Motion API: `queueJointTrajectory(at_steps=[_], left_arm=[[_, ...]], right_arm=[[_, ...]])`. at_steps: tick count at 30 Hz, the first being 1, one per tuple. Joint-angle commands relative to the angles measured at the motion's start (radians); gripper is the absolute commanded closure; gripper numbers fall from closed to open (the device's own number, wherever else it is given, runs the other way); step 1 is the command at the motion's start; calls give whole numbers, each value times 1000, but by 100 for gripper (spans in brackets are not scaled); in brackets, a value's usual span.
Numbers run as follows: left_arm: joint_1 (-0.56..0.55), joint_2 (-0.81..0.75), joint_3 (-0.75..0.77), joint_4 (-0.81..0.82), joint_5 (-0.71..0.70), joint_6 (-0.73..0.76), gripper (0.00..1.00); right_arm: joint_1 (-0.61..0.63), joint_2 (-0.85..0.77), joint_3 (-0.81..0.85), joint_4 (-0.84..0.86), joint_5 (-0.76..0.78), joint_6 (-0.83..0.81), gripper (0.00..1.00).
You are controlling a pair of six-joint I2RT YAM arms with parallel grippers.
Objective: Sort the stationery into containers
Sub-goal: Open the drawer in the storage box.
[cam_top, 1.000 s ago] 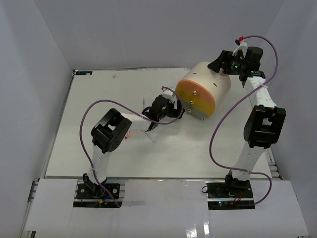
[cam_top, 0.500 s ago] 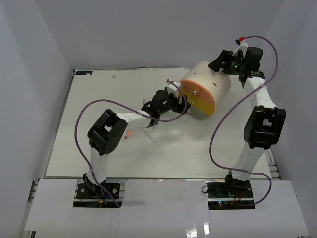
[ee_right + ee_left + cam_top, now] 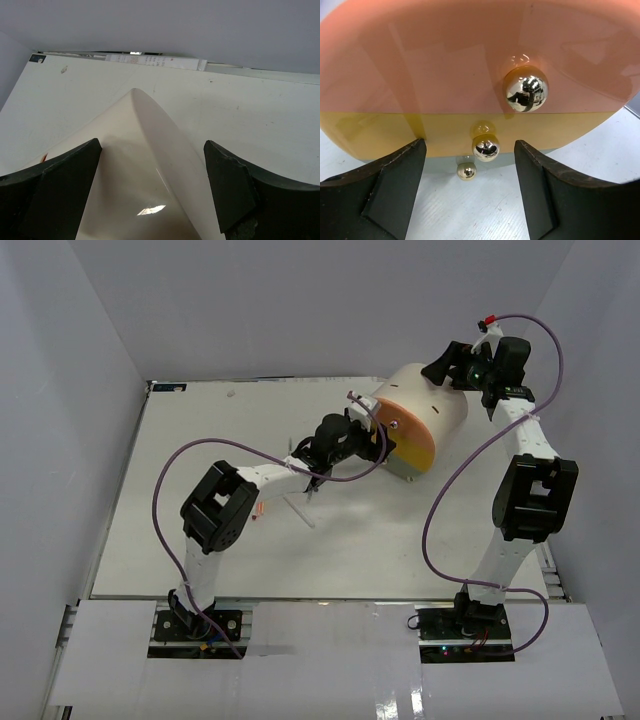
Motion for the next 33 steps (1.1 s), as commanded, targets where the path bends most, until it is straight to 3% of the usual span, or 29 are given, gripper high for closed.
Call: queueJointTrajectory(at_steps=[1, 12, 23, 33], left_arm=[[-9, 28, 66, -14, 9, 13, 19], [-14, 59, 112, -39, -5, 23, 37], [-15, 31, 79, -10, -5, 18, 72], [-17, -97, -70, -33, -45, 1, 76]], right_arm=[[-2, -51, -20, 45, 2, 15, 10], [-2, -48, -18, 47, -1, 18, 10], [-2, -53, -28, 48, 7, 12, 10], [-2, -56, -29, 48, 31, 6, 10]])
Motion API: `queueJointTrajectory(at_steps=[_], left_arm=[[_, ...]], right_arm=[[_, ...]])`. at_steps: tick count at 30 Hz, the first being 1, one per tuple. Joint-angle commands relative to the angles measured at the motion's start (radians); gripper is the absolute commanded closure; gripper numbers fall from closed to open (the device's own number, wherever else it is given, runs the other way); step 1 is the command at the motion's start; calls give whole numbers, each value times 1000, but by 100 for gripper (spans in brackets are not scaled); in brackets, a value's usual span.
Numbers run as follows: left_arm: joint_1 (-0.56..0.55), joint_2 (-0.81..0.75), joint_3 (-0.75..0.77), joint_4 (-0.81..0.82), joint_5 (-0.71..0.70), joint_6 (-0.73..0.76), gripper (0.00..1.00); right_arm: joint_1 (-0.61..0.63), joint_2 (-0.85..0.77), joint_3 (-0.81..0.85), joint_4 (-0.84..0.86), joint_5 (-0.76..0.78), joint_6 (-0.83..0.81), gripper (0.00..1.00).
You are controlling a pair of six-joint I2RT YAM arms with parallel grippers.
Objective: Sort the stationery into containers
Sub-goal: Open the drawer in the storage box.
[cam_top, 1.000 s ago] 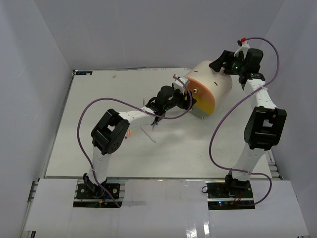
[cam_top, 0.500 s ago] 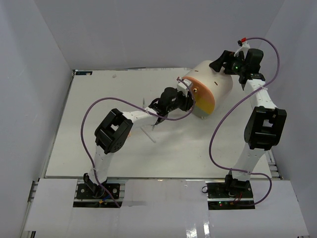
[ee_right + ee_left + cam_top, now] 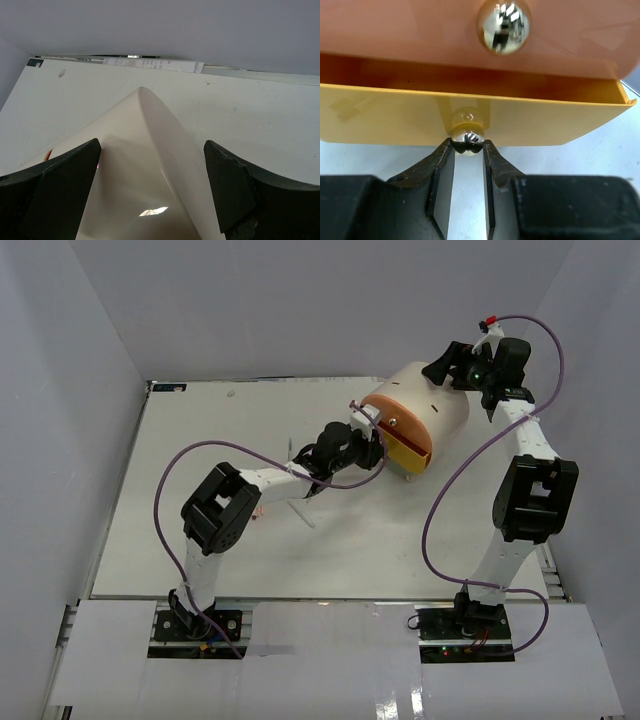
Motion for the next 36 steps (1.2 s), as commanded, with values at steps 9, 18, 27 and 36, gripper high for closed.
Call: queueJointTrajectory(at_steps=[9, 18, 27, 36], left_arm=[[-2, -226, -216, -25, -34, -52, 73], [-2, -283, -273, -54, -45, -57, 54], [-2, -368, -284, -112, -57, -78, 16], [6, -595, -359, -377, -250, -179, 7]], right_arm=[[-3, -46, -13, 18, 22, -15, 10], [-8, -61, 3, 3, 28, -28, 10], [-15, -122, 77, -95, 74, -93, 10], [-18, -329, 47, -221, 178, -146, 10]])
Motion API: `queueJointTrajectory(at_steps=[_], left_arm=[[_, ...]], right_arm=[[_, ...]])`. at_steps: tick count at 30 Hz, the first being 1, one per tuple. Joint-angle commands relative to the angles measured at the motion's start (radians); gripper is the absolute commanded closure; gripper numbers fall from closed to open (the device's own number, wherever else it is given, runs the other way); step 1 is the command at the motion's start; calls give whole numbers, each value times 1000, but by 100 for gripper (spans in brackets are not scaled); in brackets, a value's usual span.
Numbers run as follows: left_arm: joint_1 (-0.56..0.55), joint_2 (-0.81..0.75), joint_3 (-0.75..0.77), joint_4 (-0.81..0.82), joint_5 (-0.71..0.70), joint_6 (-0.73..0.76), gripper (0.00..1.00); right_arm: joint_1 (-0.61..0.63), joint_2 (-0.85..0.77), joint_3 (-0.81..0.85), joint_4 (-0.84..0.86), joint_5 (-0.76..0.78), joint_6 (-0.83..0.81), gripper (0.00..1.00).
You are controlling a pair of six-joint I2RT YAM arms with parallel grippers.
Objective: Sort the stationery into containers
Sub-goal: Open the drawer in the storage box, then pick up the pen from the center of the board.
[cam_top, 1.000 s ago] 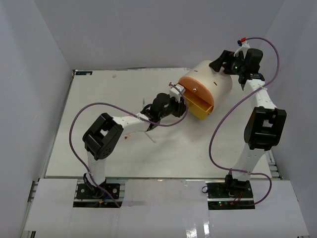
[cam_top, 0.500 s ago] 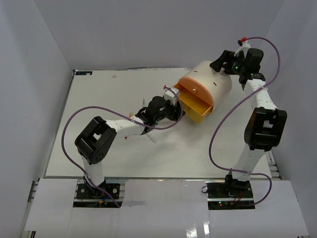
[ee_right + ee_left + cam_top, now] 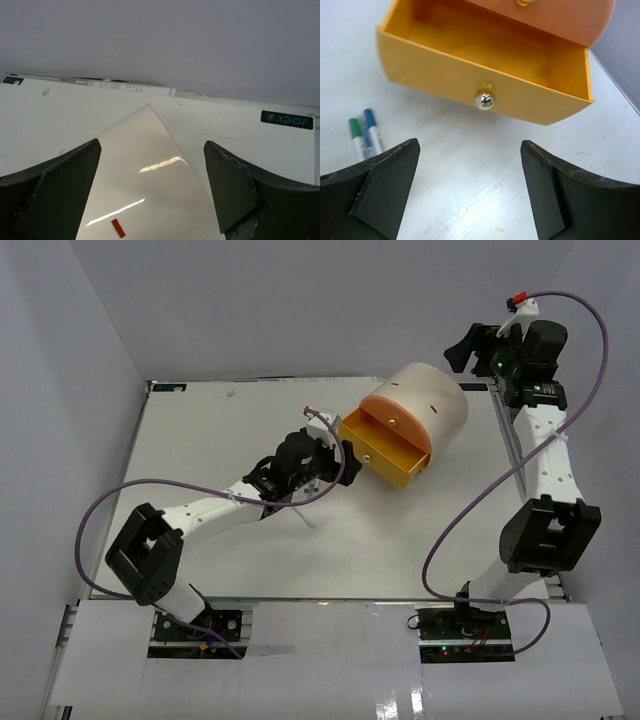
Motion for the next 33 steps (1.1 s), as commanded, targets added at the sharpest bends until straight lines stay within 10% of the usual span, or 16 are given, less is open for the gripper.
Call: queueJointTrajectory(at_steps=[1, 14, 33], left_arm=[[10, -124, -21, -207, -134, -74, 7], [332, -313, -126, -594, -97, -152, 15], [358, 489, 591, -718, -200, -204, 31]], right_arm=[[-4, -136, -18, -39, 58, -38, 10], [7, -794, -652, -68, 44, 8, 10], [105, -1060, -951, -100, 95, 48, 10]])
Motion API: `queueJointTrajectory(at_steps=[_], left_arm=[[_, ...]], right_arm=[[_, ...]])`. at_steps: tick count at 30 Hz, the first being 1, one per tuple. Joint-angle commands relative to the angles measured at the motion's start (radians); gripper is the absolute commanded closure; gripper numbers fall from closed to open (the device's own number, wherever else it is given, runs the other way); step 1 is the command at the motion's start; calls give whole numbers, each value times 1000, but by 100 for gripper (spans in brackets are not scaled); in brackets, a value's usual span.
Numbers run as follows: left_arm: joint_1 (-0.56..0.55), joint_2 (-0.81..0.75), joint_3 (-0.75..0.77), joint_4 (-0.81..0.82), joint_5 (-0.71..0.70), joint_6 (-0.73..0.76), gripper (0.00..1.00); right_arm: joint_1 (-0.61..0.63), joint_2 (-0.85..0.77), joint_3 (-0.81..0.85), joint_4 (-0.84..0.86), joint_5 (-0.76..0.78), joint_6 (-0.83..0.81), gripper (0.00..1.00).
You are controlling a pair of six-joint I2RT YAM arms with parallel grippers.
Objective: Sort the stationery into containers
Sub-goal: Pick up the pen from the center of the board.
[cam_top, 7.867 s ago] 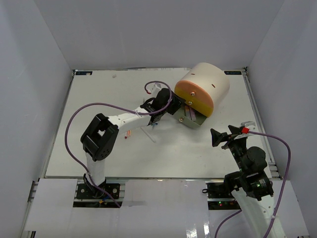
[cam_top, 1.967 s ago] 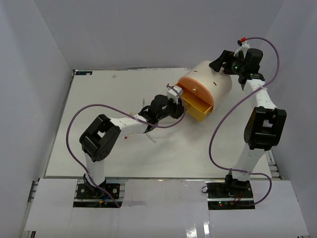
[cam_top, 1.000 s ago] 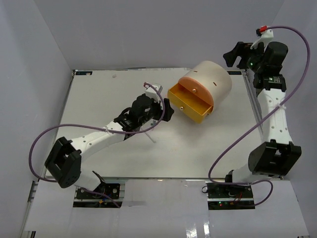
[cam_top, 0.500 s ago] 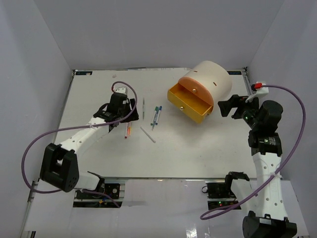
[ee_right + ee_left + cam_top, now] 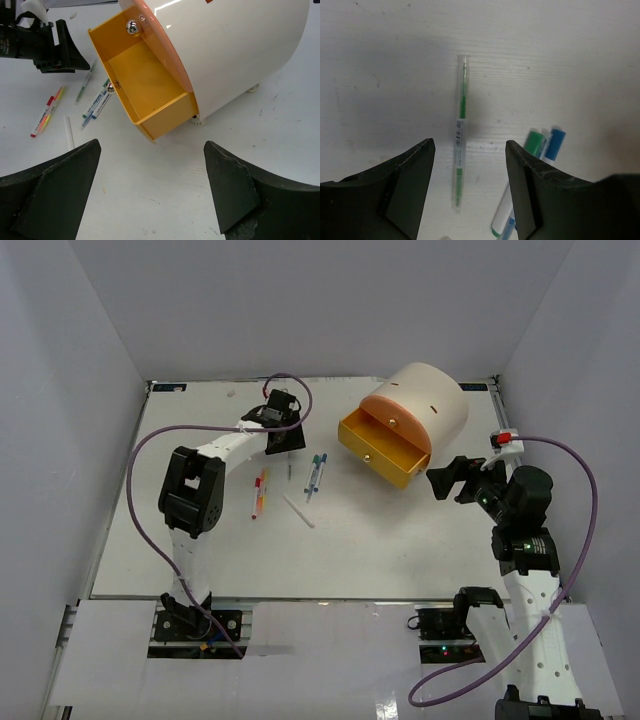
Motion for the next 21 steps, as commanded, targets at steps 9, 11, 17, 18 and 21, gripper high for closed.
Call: queueJointTrajectory(at_steps=[9, 11, 17, 18, 21], left_arm=[[-1, 126, 98, -75, -87, -9, 51], [-4, 120, 84, -74, -81, -13, 57], [-4, 39, 56, -78, -54, -33, 84], [-4, 19, 56, -81, -44, -41, 86], [-4, -82, 50, -83, 14, -111, 89]], right_arm=[[60, -38, -28, 25, 68, -5, 10], [65, -40, -34, 29, 70, -5, 10], [69, -54, -47, 38, 82, -3, 10], [71, -63, -48, 38, 85, -3, 10], [74, -80, -54, 38, 101, -3, 10]])
